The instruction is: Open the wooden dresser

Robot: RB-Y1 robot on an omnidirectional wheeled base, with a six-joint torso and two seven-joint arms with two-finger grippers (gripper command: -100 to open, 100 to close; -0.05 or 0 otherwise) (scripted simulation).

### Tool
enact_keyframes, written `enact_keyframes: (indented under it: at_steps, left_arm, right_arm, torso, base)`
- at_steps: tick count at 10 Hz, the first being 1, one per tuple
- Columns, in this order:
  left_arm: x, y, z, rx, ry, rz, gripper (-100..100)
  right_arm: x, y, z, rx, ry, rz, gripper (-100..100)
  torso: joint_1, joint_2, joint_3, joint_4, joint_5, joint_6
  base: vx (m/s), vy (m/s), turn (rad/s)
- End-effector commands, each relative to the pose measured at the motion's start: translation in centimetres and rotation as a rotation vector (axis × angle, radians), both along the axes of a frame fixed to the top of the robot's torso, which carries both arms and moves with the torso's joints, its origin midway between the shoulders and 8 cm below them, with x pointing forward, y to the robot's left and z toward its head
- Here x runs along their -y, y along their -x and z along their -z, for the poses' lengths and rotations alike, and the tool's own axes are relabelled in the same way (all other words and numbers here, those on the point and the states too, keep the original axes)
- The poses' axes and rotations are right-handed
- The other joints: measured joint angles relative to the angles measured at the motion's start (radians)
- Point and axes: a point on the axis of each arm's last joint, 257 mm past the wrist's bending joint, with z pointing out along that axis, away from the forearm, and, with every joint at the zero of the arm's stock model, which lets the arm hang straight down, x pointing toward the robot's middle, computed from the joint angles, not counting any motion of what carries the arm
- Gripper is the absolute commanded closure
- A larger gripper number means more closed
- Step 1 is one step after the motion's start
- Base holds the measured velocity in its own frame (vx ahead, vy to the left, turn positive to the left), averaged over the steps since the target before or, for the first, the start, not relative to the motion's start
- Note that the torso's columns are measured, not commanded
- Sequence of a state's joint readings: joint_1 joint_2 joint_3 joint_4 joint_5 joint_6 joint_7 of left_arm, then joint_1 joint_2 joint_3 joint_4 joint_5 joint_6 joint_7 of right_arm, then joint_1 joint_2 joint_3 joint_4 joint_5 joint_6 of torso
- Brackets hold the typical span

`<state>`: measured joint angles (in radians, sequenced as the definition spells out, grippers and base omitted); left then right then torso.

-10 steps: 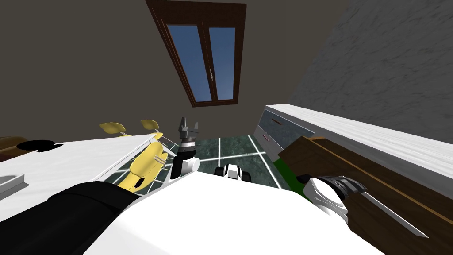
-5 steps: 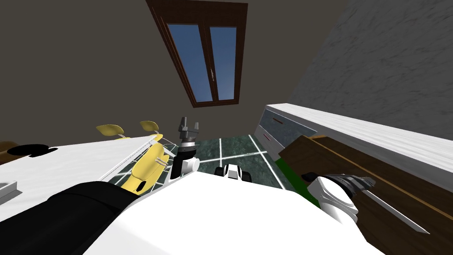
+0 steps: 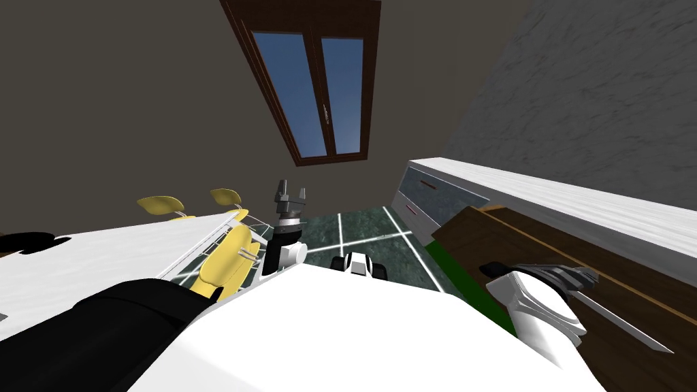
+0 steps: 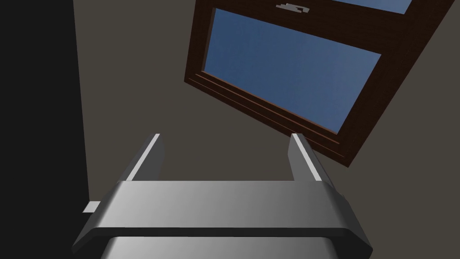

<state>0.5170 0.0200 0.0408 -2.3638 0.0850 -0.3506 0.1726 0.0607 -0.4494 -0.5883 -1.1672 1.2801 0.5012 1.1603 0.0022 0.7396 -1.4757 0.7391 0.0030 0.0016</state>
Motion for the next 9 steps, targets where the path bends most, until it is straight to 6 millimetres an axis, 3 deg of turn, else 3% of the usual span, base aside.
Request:
enact_keyframes:
  at_steps: [1,3,4,9]
  left_arm:
    - [0.0,0.0,0.0,0.0,0.0,0.0,0]
    - [0.0,0.0,0.0,0.0,0.0,0.0,0]
    - [0.0,0.0,0.0,0.0,0.0,0.0,0]
    - [0.0,0.0,0.0,0.0,0.0,0.0,0]
  right_arm:
    - [1.0,-0.6,-1.4,0.005,0.008,-0.012,-100]
    - [1.0,-0.3,-0.6,-0.001,-0.002,-0.011,-100]
    - [0.9,-0.3,-0.5,-0.003,-0.004,-0.011,0]
    - [0.7,-0.2,0.2,-0.009,-0.014,-0.012,0]
  torso:
    - [0.002,0.001,0.0,0.001,0.002,0.0]
    - [0.002,0.002,0.001,0.002,0.004,-0.002]
    - [0.003,0.002,0.001,0.001,0.002,-0.001]
    - [0.0,-0.001,0.0,0.0,-0.001,-0.001]
  base:
    - [0.009,0.05,-0.03]
    - [0.003,0.0,0.002]
    - [0.0,0.0,0.0]
    - [0.0,0.0,0.0]
